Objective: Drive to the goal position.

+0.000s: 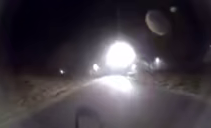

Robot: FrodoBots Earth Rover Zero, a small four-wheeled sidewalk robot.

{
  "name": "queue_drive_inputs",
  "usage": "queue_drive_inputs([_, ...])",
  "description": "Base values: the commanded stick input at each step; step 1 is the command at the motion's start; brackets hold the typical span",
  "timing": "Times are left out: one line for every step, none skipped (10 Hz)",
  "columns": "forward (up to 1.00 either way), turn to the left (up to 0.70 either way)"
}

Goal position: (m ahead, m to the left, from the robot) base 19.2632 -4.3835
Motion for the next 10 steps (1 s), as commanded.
queue_drive_inputs([1.0, 0.0])
queue_drive_inputs([1.0, -0.01])
queue_drive_inputs([1.0, 0.0])
queue_drive_inputs([1.0, -0.01])
queue_drive_inputs([1.0, -0.03])
queue_drive_inputs([1.0, -0.04])
queue_drive_inputs([1.0, -0.04])
queue_drive_inputs([1.0, -0.04])
queue_drive_inputs([1.0, -0.04])
queue_drive_inputs([1.0, -0.04])
